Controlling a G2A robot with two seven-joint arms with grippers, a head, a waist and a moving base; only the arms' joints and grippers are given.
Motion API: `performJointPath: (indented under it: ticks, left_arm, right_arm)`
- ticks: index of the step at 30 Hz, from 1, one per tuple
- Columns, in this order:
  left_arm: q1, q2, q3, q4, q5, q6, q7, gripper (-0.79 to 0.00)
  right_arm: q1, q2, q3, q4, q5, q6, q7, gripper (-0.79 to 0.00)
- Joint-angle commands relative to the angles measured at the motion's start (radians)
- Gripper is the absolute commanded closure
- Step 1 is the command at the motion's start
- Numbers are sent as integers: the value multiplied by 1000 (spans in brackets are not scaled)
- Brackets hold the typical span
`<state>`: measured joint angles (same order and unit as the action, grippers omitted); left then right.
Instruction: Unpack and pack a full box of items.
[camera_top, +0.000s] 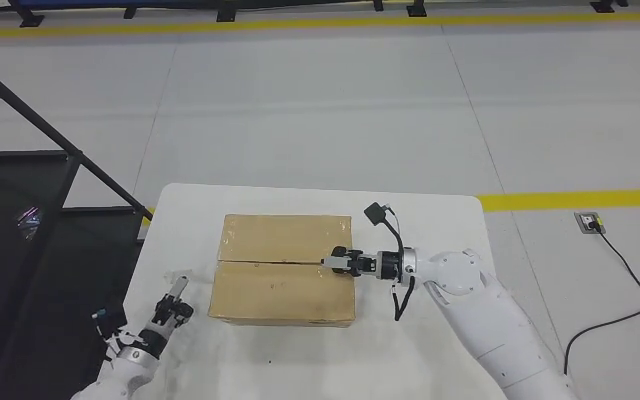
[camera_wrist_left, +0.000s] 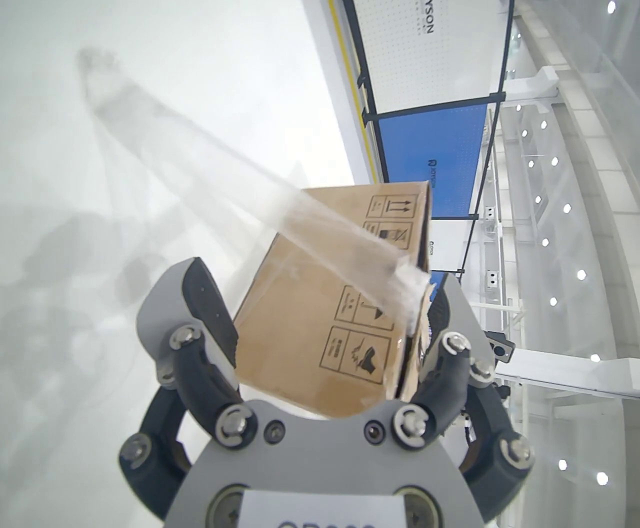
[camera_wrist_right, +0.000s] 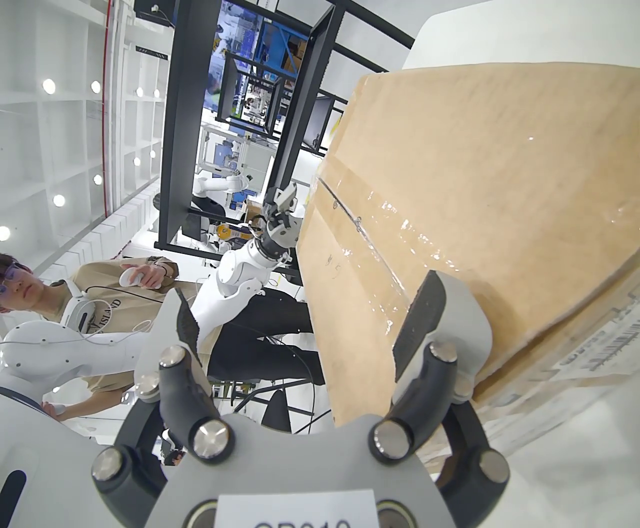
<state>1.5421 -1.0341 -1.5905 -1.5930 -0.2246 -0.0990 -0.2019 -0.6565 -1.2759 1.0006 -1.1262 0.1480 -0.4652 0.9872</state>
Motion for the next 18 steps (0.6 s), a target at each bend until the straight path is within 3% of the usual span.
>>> performJointPath:
  ticks: [1,10,18]
  left_arm:
    - [-26,-6,24,28,-15,7,6,-785]
    - [-223,-46,121,225,-203,-4,66,-785]
    - [-300,-68,126,316,-365,-55,7,-785]
  right_arm:
    - [0,0,0,0,0,0,0,-785]
    - [0,0,0,0,0,0,0,-785]
    - [0,0,0,0,0,0,0,-785]
